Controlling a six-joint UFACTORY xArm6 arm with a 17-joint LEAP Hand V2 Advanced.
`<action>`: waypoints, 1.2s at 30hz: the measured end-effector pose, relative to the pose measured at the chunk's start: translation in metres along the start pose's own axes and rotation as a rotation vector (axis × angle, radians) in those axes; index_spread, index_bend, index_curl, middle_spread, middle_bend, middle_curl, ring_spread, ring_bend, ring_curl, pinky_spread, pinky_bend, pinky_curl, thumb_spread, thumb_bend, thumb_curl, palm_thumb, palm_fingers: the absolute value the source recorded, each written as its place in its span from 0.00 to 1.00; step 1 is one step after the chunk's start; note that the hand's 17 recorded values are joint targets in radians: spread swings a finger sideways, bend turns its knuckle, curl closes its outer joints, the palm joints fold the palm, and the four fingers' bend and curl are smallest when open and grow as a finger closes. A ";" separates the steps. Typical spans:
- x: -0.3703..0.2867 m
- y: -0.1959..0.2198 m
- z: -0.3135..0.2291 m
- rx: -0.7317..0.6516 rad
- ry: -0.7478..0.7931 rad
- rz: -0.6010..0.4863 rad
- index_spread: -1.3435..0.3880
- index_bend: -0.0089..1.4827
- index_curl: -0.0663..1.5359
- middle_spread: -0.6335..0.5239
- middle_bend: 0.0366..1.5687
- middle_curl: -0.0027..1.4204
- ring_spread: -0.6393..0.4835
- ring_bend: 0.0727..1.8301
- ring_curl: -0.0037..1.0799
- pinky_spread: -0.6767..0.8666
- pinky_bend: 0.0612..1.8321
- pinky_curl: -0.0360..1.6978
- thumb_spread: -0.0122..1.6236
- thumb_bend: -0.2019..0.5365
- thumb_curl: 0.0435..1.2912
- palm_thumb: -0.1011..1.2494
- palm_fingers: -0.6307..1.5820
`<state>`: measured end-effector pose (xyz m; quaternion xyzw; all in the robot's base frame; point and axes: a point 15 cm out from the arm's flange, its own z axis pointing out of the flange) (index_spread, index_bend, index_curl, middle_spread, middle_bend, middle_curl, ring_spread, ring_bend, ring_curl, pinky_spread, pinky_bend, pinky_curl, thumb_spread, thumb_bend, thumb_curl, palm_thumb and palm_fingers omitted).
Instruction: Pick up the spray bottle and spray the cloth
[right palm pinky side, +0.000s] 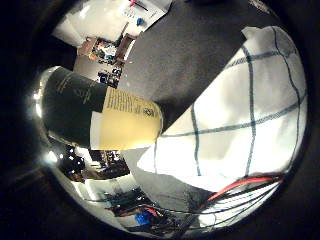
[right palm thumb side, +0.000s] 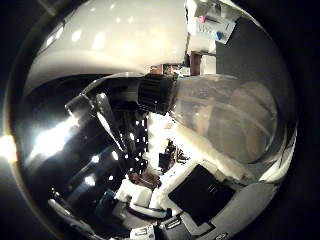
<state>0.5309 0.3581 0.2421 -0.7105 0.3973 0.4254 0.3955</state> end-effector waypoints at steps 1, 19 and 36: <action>0.002 0.001 -0.001 -0.001 -0.003 0.003 0.57 0.12 0.27 0.50 0.16 0.28 0.52 0.24 0.24 0.62 0.20 0.20 0.66 0.24 0.22 0.57 0.44; -0.006 0.028 -0.025 -0.061 -0.069 0.003 0.59 0.12 0.25 0.52 0.14 0.27 0.56 0.20 0.23 0.65 0.19 0.17 0.66 0.24 0.22 0.58 0.41; -0.016 0.049 -0.096 0.004 -0.013 -0.008 0.60 0.12 0.24 0.52 0.13 0.27 0.58 0.18 0.24 0.66 0.17 0.17 0.66 0.24 0.22 0.58 0.42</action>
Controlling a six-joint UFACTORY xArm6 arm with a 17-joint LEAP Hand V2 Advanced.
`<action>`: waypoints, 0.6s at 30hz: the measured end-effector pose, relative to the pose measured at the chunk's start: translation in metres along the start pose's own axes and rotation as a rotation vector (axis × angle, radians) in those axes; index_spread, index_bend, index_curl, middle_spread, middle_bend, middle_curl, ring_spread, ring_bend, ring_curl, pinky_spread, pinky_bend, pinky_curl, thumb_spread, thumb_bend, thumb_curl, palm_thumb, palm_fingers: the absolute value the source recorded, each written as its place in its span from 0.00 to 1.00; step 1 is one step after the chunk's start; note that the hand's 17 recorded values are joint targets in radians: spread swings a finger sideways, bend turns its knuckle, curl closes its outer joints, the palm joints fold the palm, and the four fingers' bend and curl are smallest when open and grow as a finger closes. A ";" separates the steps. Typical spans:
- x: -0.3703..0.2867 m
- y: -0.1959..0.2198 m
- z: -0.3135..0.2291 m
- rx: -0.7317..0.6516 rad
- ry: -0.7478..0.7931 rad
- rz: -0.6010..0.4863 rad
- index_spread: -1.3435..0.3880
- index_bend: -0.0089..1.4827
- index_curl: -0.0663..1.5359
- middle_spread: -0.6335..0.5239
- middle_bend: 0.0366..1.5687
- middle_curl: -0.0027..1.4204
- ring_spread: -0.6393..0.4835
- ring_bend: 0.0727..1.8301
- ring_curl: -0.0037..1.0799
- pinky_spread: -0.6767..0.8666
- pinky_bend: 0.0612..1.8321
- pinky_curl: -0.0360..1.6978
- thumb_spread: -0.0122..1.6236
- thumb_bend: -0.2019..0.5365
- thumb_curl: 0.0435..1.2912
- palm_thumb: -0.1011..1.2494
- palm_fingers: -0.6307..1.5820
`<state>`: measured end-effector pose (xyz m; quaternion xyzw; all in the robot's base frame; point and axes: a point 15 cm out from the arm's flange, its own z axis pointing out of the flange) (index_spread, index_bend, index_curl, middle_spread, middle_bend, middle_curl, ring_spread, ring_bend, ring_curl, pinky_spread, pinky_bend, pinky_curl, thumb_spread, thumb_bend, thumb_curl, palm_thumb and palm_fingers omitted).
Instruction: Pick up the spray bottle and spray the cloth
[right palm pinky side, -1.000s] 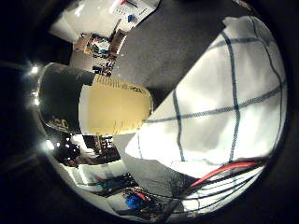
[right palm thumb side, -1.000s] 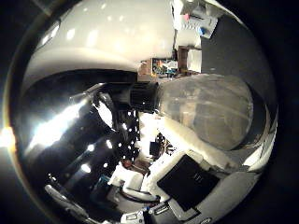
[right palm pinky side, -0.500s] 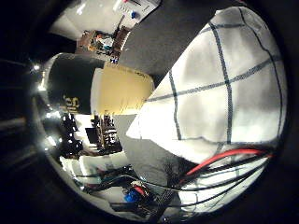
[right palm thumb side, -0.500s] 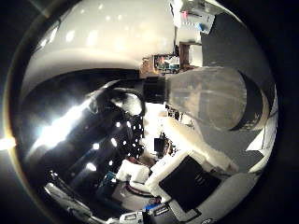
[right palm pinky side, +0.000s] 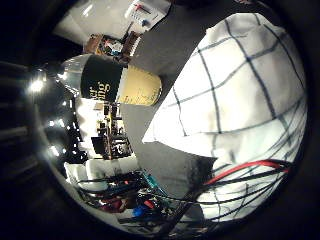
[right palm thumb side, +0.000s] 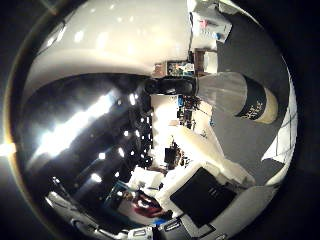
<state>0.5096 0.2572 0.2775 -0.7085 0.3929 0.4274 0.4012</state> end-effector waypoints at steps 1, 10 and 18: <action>0.000 0.004 -0.007 0.002 0.009 0.003 0.60 0.12 0.24 0.52 0.13 0.27 0.58 0.18 0.24 0.66 0.17 0.17 0.66 0.24 0.22 0.58 0.42; -0.008 0.022 -0.050 0.056 0.041 -0.002 0.59 0.12 0.24 0.52 0.12 0.27 0.58 0.17 0.25 0.66 0.16 0.17 0.67 0.24 0.22 0.58 0.42; -0.025 0.049 -0.072 0.057 0.059 -0.009 0.59 0.12 0.23 0.52 0.12 0.27 0.58 0.17 0.25 0.66 0.16 0.17 0.67 0.24 0.22 0.57 0.42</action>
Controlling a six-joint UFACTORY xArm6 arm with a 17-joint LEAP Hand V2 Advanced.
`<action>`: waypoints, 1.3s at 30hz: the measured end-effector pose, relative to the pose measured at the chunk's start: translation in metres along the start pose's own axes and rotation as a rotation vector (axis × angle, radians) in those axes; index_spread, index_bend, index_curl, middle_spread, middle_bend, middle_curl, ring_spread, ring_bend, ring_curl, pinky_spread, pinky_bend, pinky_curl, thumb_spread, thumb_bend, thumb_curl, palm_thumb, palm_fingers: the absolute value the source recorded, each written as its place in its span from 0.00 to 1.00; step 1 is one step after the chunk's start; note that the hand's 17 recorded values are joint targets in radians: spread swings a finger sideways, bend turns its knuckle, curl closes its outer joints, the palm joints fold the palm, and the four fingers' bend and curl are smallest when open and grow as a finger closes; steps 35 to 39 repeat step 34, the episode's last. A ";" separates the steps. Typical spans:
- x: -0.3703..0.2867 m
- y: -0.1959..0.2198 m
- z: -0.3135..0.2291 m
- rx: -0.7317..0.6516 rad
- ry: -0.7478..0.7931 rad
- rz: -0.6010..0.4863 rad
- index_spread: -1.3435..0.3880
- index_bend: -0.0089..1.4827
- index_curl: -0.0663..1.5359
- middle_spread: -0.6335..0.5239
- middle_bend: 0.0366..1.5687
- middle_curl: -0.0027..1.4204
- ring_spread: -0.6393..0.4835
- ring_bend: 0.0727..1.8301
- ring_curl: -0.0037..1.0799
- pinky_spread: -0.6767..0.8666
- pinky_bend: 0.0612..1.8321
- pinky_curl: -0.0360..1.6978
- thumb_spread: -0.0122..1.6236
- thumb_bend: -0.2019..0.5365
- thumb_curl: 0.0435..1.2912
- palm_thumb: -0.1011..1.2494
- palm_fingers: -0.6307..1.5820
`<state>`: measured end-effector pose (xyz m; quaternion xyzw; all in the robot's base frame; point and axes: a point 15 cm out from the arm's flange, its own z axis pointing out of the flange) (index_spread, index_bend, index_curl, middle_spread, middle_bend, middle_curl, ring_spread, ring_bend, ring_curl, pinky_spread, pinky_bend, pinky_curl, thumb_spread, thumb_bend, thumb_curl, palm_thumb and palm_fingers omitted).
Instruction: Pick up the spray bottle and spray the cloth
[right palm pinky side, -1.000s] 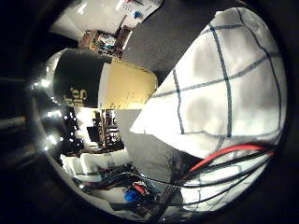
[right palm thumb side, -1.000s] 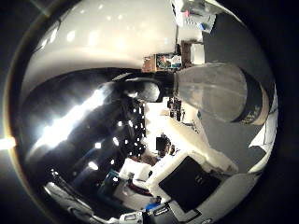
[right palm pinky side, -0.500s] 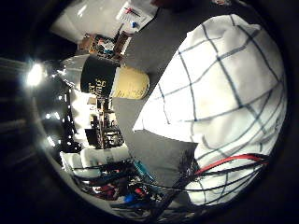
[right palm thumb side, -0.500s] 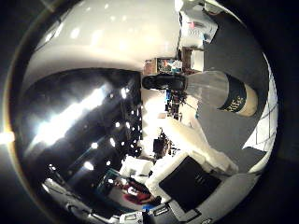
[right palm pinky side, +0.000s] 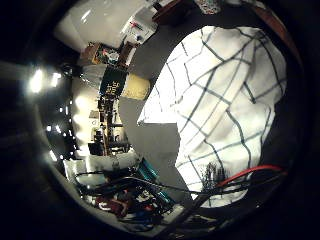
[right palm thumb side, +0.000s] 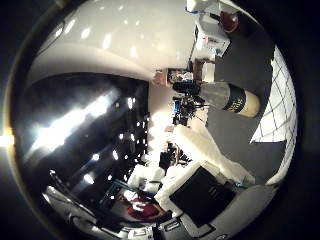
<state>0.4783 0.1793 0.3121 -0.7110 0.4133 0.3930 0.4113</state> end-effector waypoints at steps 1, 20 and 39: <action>-0.001 0.003 -0.003 -0.005 0.008 -0.002 0.59 0.12 0.24 0.53 0.12 0.27 0.58 0.17 0.25 0.66 0.17 0.17 0.67 0.24 0.22 0.57 0.42; -0.010 0.022 -0.062 0.045 0.091 -0.003 0.60 0.12 0.23 0.54 0.12 0.27 0.62 0.16 0.25 0.67 0.17 0.17 0.67 0.24 0.22 0.56 0.42; -0.006 0.025 -0.064 0.050 0.088 0.010 0.60 0.12 0.23 0.54 0.11 0.26 0.62 0.16 0.25 0.67 0.16 0.17 0.68 0.25 0.22 0.56 0.42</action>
